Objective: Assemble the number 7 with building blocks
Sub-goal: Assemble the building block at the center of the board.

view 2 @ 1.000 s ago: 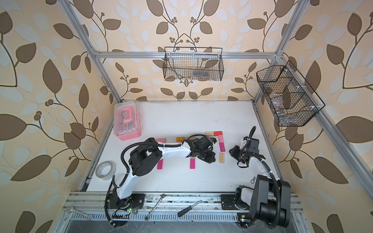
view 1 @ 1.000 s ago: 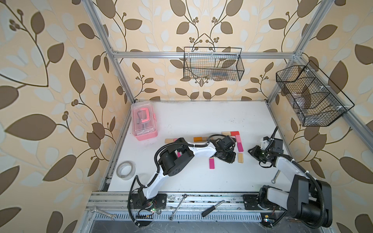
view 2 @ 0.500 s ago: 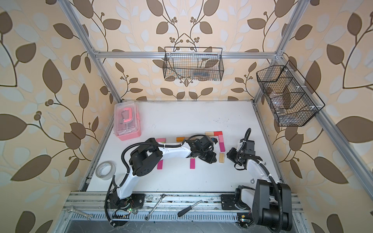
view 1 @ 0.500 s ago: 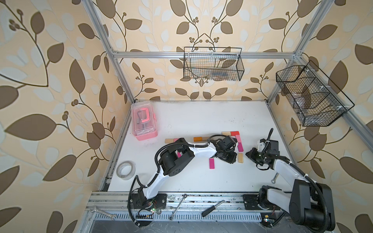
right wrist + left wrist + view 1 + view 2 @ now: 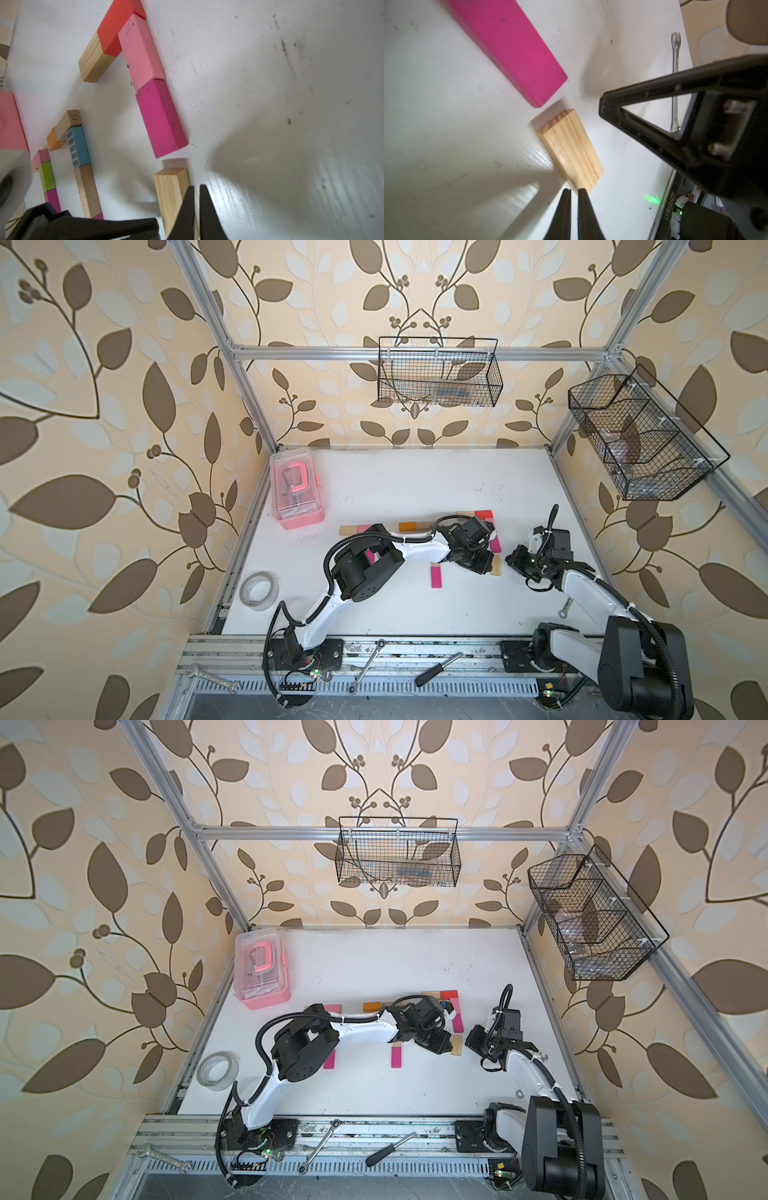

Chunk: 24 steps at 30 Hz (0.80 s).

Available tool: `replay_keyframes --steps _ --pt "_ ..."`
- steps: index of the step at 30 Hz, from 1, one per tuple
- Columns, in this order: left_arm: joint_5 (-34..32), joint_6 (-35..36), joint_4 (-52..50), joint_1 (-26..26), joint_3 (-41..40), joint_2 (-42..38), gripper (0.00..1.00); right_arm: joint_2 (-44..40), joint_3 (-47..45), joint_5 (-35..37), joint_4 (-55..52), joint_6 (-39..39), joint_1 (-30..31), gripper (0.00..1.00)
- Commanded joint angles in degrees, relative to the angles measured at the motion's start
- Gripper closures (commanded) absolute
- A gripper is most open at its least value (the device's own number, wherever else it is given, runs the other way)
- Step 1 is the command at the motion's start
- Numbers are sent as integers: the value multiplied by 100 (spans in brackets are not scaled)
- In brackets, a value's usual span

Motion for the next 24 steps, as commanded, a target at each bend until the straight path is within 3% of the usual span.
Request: replay_keyframes --steps 1,24 --pt "142 92 13 -40 258 128 90 23 -70 118 -94 41 34 94" --pt "-180 313 -126 -39 -131 -186 91 -32 -102 46 -41 2 96 96"
